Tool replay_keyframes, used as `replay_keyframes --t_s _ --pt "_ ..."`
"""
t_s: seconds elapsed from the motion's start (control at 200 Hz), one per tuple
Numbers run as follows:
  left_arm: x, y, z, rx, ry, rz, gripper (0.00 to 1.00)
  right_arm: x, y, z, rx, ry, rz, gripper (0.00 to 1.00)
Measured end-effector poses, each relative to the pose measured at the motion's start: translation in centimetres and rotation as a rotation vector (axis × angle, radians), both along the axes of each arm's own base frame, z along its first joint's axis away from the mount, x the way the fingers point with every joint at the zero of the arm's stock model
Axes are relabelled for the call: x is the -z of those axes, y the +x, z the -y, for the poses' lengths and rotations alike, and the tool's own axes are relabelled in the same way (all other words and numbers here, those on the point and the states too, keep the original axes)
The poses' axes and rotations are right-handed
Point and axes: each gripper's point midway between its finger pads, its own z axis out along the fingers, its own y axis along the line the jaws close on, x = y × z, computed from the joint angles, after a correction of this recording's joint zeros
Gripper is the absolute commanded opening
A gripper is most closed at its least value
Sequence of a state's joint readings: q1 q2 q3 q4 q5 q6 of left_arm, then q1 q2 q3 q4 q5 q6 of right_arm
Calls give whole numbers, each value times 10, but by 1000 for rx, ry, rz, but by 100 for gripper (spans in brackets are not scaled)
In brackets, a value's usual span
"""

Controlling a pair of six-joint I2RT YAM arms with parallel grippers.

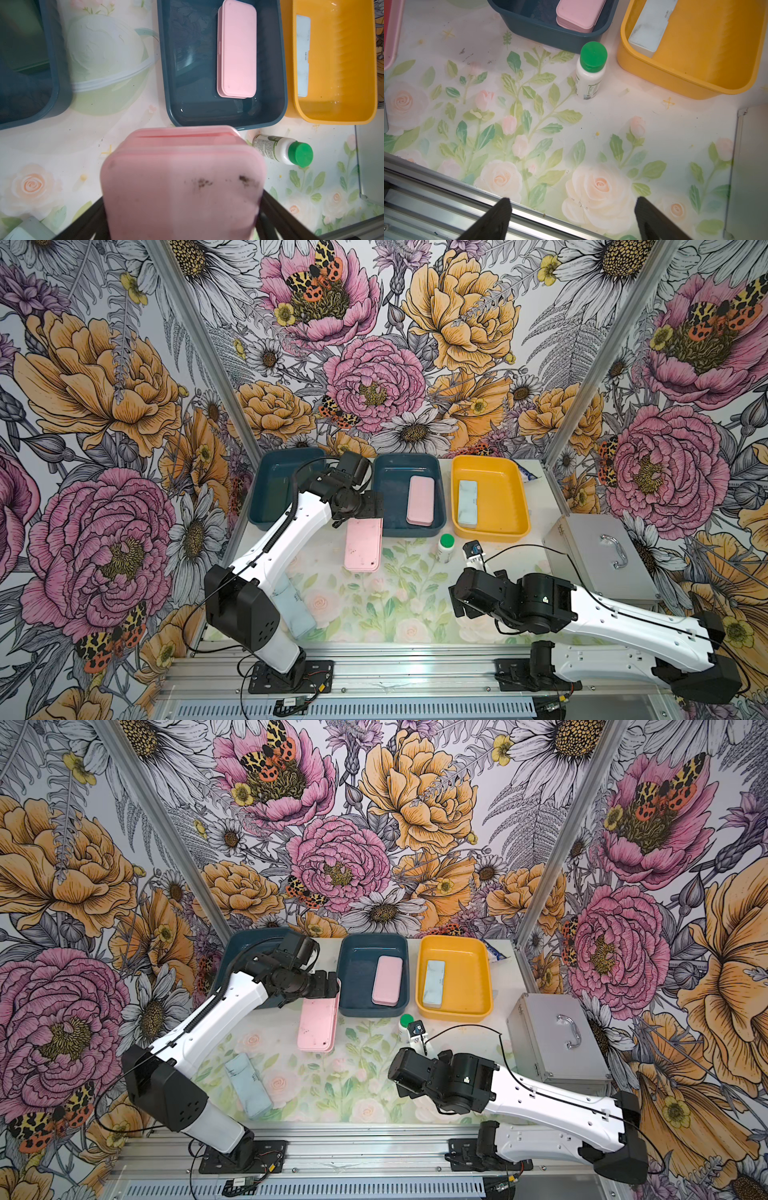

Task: Place the pencil cases by color into the storage box
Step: Place the pencil case at the storage box.

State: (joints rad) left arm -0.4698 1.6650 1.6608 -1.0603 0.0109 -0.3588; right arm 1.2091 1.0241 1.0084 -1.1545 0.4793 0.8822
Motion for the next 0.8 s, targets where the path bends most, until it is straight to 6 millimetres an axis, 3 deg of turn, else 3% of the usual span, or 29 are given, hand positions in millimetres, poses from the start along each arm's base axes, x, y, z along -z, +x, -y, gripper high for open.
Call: replay_keyframes --t_s 0.105,0.295,0.445,0.62,0.795 --pt "-2 31 15 7 -33 -8 89 4 -1 3 3 -15 -3 96" --pt "-5 109 41 16 -92 33 89 11 3 10 55 -28 -17 97" --pt "7 162 52 13 -148 67 89 15 5 12 93 -29 -27 97" --pt "55 191 33 -29 -156 5 89 27 1 21 115 -46 -43 96" --pt "93 200 24 -50 -158 -56 89 25 2 32 193 0 -52 96"
